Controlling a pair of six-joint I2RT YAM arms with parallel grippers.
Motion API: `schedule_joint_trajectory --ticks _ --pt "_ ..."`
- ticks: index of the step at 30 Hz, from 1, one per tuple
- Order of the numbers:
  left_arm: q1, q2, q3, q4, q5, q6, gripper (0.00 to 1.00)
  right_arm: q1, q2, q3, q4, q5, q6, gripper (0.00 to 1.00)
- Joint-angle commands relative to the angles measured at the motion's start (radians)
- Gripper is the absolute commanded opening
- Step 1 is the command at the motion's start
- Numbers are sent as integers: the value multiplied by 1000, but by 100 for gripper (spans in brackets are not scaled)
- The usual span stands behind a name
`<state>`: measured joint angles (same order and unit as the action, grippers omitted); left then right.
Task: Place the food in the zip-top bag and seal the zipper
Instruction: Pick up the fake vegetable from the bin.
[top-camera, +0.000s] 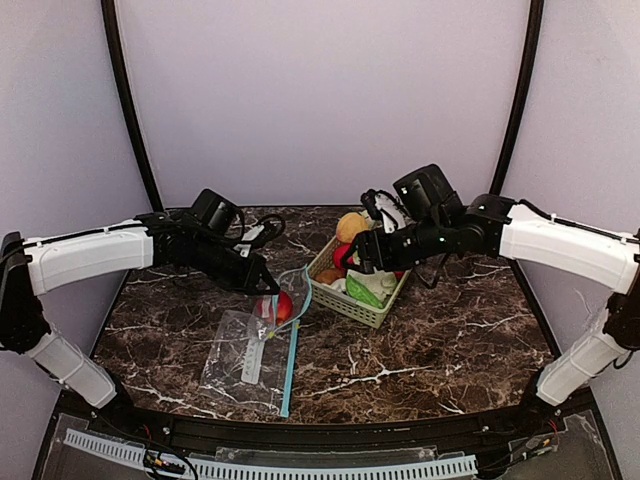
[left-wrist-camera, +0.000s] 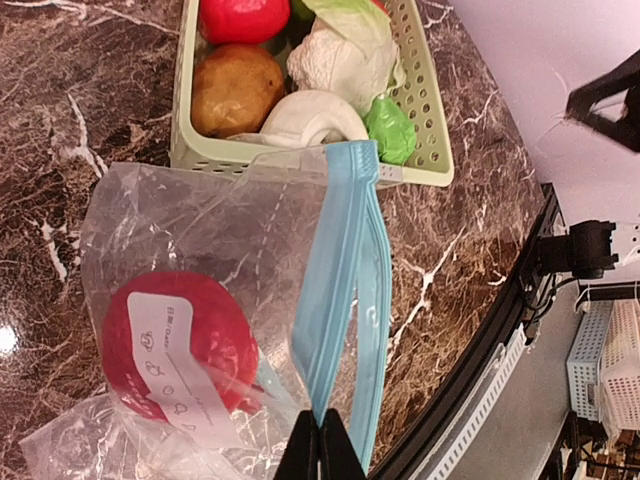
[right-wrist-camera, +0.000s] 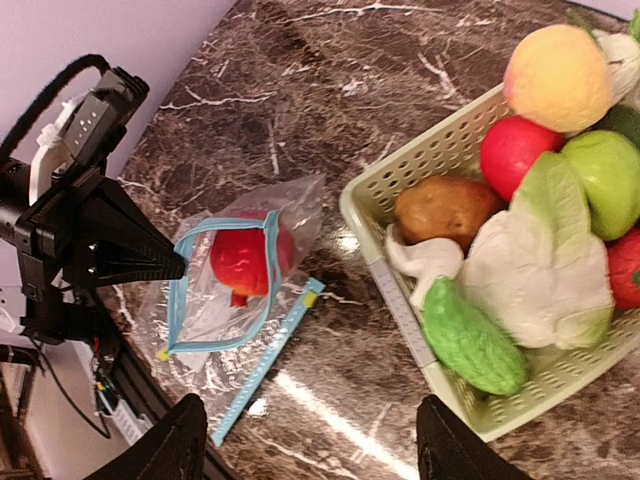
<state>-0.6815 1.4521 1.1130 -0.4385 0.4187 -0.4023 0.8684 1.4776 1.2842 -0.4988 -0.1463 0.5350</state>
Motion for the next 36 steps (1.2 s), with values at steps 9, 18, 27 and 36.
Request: schedule_joint_trajectory --ticks 9,18,27,36 --pt "40 119 114 -115 11 272 1 -190 2 74 -176 258 -180 81" --pt "41 53 41 -57 -36 312 1 -308 182 165 -192 369 -325 78" --pt "41 32 30 -67 -58 296 1 -333 400 307 -192 446 -427 74" --pt "42 30 28 -73 -66 290 1 -342 551 390 -185 522 -454 71"
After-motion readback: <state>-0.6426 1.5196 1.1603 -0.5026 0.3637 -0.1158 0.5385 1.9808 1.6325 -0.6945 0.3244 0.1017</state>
